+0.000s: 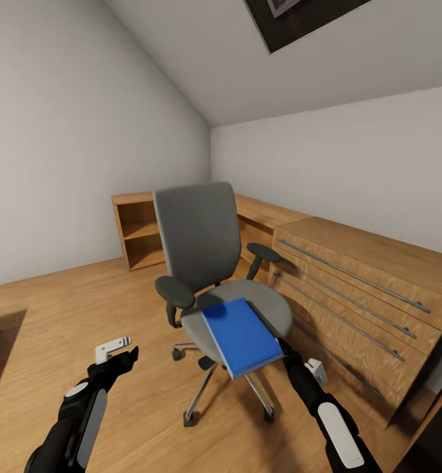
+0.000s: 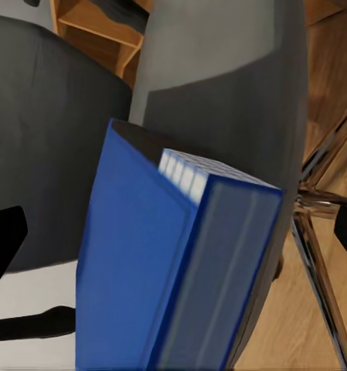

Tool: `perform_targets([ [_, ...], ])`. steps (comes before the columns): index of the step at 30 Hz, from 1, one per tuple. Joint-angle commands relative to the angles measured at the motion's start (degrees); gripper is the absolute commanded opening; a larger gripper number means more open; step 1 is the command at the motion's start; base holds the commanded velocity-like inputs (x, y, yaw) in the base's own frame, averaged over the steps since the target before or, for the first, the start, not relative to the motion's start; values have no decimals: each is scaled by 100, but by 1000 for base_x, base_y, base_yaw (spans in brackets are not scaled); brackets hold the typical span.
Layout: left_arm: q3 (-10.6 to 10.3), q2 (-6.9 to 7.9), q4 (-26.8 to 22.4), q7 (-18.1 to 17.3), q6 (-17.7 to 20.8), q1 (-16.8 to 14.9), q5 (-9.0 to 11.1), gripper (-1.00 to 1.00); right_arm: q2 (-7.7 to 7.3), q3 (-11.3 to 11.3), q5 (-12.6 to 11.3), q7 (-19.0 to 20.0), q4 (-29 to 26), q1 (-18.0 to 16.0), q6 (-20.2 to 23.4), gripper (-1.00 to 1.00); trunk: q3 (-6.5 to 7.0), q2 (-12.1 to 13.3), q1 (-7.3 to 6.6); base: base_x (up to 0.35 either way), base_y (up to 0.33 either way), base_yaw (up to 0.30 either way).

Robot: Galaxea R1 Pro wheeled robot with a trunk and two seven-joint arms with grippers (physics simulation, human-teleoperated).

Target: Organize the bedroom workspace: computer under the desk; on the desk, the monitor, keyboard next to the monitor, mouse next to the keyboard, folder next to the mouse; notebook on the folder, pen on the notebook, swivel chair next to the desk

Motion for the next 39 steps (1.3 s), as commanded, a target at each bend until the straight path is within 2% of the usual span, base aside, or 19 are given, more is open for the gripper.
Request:
perform_targets([
  [1, 14, -3, -25, 30, 30, -3, 88, 100, 7, -3, -46, 18, -2, -3, 49, 100, -6, -3, -1, 0, 0, 0],
  [9, 249, -15, -106, 36, 41, -3, 402, 100, 8, 32, -46, 14, -2, -3, 49, 100, -132, -283, 153, 0, 0, 0],
  [13, 288, -19, -136, 38, 46, -3, 452, 100, 8, 39, -46, 12, -2, -3, 49, 100, -185, -404, 219, 0, 0, 0],
  [30, 313, -8, -115, 36, 39, -3, 467, 100, 8, 43, -46, 8, -2, -3, 49, 100, -185, -404, 219, 2, 2, 0],
  [39, 314, -3, -108, 38, 38, -3, 464, 100, 8, 45, -46, 7, -2, -3, 49, 100, -185, -404, 219, 131, 88, 0],
])
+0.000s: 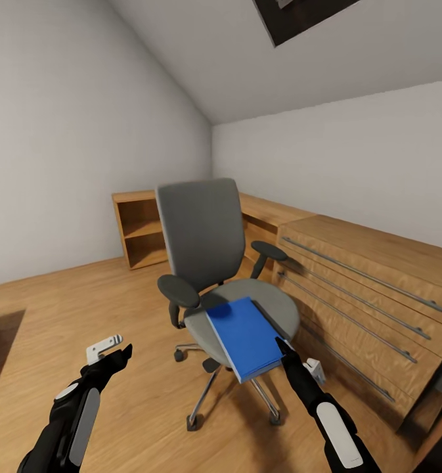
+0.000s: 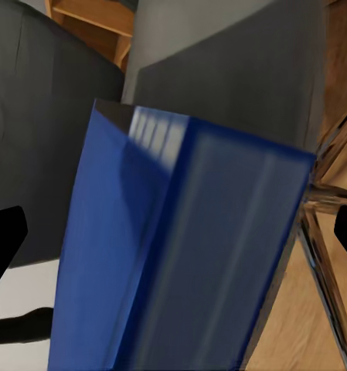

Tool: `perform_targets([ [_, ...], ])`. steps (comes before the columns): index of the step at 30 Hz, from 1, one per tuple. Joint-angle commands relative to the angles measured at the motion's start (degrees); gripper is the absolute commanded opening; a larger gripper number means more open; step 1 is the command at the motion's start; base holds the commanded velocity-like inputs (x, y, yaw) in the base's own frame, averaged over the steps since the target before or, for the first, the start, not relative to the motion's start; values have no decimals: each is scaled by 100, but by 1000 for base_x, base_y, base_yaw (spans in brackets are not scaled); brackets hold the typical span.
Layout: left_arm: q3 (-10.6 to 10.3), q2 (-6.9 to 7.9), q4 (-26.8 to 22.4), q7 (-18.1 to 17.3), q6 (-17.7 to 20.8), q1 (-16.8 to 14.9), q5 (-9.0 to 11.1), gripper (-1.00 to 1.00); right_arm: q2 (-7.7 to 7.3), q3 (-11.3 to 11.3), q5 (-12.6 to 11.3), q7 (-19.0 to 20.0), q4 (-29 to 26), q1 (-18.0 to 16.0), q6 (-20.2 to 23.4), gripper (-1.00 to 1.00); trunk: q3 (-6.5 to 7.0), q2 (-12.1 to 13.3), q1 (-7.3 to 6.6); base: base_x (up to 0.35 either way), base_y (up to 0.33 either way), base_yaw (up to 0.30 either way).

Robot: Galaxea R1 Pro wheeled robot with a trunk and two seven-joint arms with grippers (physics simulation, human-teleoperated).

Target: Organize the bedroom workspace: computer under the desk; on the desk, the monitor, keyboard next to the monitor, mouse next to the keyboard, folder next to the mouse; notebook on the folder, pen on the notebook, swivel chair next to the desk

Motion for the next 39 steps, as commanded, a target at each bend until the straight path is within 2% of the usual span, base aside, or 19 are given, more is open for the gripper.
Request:
perform_targets([
  [1, 4, -3, -8, 30, 31, -3, 62, 100, 7, -26, -46, 19, -2, -3, 49, 100, -6, -2, 0, 70, 37, 0],
  [12, 5, -3, -8, 31, 34, -3, 56, 100, 7, -25, -44, 22, -2, -3, 49, 100, -6, -2, 0, 9, 5, 0],
  [13, 4, -3, -8, 31, 35, -3, 57, 100, 7, -26, -44, 21, -2, -3, 48, -100, -6, -2, 0, 0, 0, 0],
  [23, 10, -3, -8, 31, 36, -3, 64, 100, 1, -26, -38, 26, -2, -3, 41, -100, -6, -2, 0, 0, 0, 0],
  [39, 113, -15, -8, 51, 30, -3, 64, 100, -19, -93, -38, 44, -211, -3, 11, -100, 281, 639, -352, -41, -5, 0],
])
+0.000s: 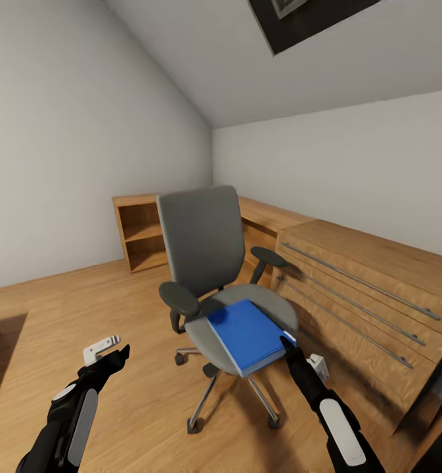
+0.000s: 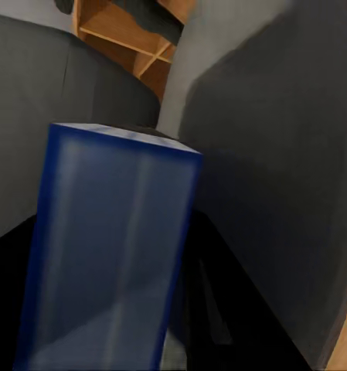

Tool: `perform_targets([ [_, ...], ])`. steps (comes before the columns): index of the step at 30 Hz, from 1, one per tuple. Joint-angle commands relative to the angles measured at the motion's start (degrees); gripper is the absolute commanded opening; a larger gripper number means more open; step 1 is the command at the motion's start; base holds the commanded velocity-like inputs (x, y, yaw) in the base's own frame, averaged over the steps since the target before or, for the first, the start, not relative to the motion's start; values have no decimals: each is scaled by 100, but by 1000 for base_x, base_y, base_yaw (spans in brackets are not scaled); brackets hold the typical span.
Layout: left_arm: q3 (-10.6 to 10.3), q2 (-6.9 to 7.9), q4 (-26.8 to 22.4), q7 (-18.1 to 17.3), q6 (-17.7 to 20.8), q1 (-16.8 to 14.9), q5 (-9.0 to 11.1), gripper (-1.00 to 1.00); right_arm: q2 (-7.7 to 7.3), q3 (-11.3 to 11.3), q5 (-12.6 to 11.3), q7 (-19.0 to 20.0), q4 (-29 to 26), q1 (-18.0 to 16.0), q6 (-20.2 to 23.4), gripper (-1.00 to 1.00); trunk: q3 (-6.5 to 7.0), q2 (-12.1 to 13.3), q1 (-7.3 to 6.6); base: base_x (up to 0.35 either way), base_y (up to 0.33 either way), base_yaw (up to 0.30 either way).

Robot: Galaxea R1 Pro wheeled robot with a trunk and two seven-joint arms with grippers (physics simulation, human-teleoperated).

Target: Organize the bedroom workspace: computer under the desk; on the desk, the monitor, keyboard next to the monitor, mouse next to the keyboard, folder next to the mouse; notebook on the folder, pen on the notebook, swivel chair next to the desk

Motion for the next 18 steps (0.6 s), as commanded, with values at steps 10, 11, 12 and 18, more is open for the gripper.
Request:
perform_targets([
  [10, 9, -11, 120, 35, 24, -3, 56, 100, -22, -51, -43, 19, -429, 7, 71, -100, 174, 400, -224, -322, -95, 0],
  [11, 9, -12, 131, 36, 24, -3, 54, 100, -28, -54, -43, 19, -507, 10, 74, -100, 192, 440, -246, -335, -128, 0],
  [12, 9, -11, 134, 36, 24, -3, 54, 100, -30, -56, -43, 17, -551, 13, 75, -100, 210, 480, -268, -336, -134, 0],
  [18, 9, -14, 215, 36, 25, -3, 61, 100, -91, -63, -36, 51, -1233, 85, 81, -100, 318, 721, -400, -225, -117, 0],
])
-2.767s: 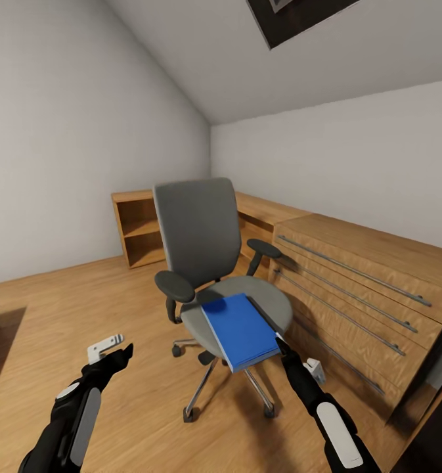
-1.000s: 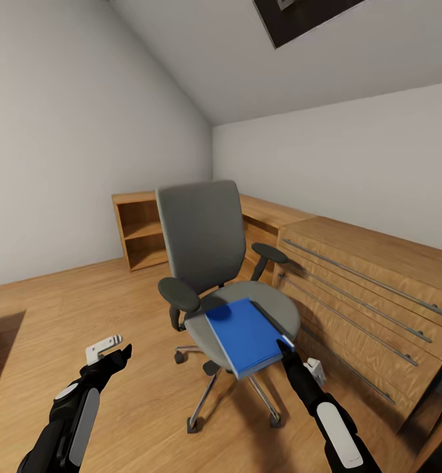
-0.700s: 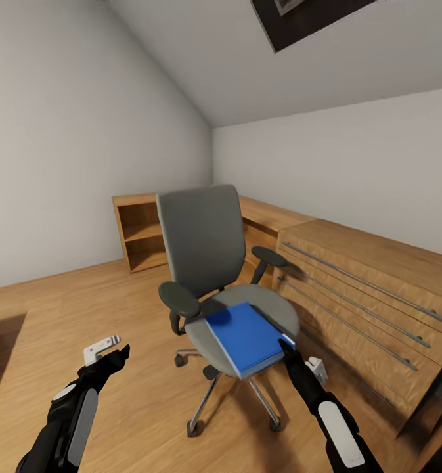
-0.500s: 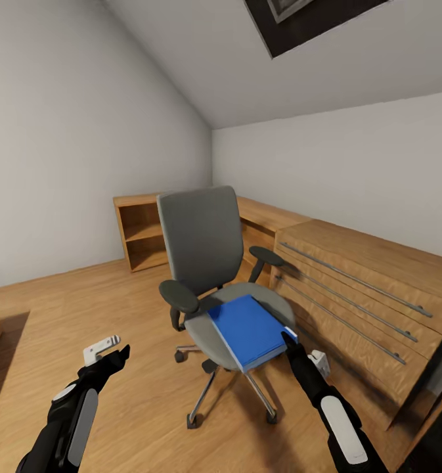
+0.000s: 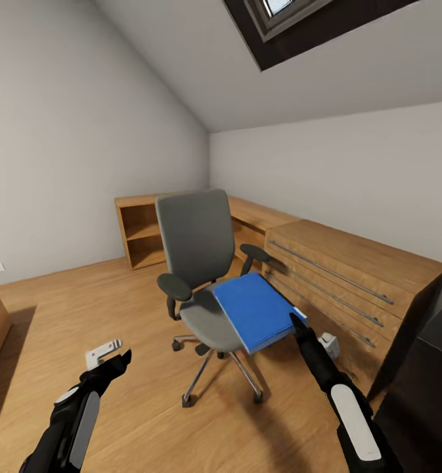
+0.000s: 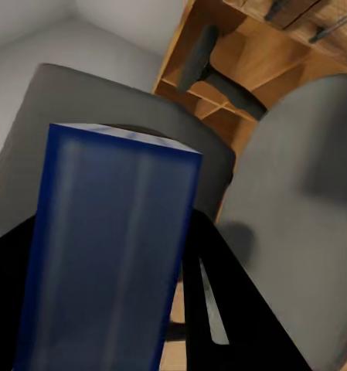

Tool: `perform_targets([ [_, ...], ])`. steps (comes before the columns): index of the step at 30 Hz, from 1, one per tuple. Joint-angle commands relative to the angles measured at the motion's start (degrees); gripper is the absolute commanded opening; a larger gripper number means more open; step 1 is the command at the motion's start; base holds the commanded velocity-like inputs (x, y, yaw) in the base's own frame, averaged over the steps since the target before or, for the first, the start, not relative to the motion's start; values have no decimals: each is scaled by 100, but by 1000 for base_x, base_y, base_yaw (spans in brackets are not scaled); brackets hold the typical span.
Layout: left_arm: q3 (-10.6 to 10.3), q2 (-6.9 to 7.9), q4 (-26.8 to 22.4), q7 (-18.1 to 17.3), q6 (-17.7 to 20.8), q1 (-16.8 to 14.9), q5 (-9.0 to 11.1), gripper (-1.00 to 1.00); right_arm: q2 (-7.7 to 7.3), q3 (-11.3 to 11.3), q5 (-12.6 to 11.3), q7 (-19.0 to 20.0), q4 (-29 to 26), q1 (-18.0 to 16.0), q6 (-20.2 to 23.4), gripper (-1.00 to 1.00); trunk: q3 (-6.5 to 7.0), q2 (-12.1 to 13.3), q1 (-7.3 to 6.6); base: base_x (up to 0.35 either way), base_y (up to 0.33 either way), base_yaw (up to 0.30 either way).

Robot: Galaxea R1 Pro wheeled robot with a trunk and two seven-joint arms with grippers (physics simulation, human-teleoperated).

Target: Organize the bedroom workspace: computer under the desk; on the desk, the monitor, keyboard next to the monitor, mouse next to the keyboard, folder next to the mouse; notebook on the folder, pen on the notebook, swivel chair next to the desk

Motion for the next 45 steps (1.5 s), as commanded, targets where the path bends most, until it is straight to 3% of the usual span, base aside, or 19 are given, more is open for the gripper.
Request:
perform_targets([
  [1, 5, -5, 51, 30, 32, -3, 61, 100, -39, -21, -50, 23, -145, 57, 54, -100, 13, 39, -24, -53, -38, 0],
  [6, -1, -13, 387, 30, 37, -3, 55, 100, -154, -21, -50, 18, -701, 297, 70, -100, 102, 239, -134, -22, -15, 0],
  [12, -3, 6, 1251, 23, -13, 14, -50, 100, -171, -21, -51, 7, -950, 405, 221, -100, 210, 480, -266, -3, -2, 0],
  [14, -8, -5, 1329, 19, -127, 165, -257, 100, -175, -21, -52, 8, -984, 453, 245, -100, 246, 560, -310, 0, 0, 0],
  [17, -22, -44, 1295, 5, -554, 626, -755, 100, -178, -20, -51, 5, -1148, 563, 261, -100, 300, 680, -376, 0, 0, 0],
  [19, -24, -81, 1335, 0, -823, 820, -956, 100, -178, -20, -50, 3, -1266, 623, 265, -100, 336, 761, -420, 0, 0, 0],
  [22, -21, -101, 1629, -5, -1113, 946, -1082, 100, -179, -19, -49, 2, -1357, 682, 268, -100, 390, 881, -486, 0, 0, 0],
  [25, -30, -100, 2199, 12, -1465, 998, -1150, 100, -180, -16, -49, 2, -1395, 709, 269, -100, 443, 1001, -551, 0, 0, 0],
  [29, -37, -57, 3162, 8, -2390, 1025, -1233, 100, -191, -13, -45, -3, -1415, 723, 269, -100, 515, 1162, -639, 0, 0, 0],
  [32, -38, -35, 3448, 14, -2881, 1030, -1274, 100, -210, -13, -41, -6, -1413, 725, 269, -100, 569, 1282, -705, 0, 0, 0],
  [37, -32, 16, 3722, 11, -3160, 1033, -1298, 100, -227, -9, -40, -12, -1413, 727, 269, -100, 659, 1483, -815, 0, 0, 0],
  [45, -30, 47, 3875, -2, -3231, 1034, -1307, 100, -247, -10, -40, -6, -1421, 727, 269, -100, 802, 1803, -991, 0, 0, 0],
])
